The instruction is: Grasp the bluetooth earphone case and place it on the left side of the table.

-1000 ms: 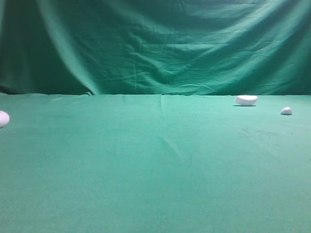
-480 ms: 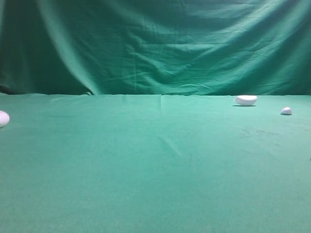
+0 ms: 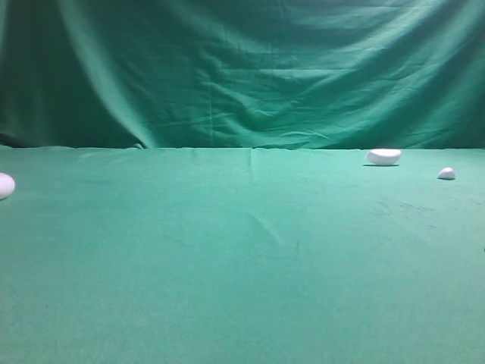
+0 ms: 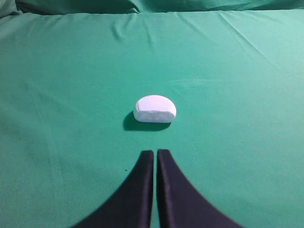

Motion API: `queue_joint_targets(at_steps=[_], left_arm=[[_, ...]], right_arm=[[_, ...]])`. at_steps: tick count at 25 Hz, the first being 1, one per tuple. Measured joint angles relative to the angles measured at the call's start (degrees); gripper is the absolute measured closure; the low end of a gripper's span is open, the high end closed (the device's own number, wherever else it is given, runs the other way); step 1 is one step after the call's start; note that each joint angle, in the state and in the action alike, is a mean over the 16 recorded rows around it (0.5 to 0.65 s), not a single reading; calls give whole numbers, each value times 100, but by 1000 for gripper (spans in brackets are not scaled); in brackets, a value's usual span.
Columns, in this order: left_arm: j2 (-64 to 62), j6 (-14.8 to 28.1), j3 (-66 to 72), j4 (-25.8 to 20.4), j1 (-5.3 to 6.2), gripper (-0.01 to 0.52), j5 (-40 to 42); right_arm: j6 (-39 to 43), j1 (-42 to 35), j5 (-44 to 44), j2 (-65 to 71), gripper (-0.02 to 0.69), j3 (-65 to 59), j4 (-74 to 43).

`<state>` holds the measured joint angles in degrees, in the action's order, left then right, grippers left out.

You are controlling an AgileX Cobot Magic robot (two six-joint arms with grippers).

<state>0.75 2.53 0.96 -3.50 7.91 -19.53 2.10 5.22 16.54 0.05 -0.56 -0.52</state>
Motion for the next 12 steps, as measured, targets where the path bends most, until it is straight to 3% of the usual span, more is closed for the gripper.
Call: queue_joint_targets(at_steps=[12], left_arm=[[0, 0, 0, 3, 0, 514, 0]], right_arm=[[0, -48, 442, -73, 665, -106, -9]])
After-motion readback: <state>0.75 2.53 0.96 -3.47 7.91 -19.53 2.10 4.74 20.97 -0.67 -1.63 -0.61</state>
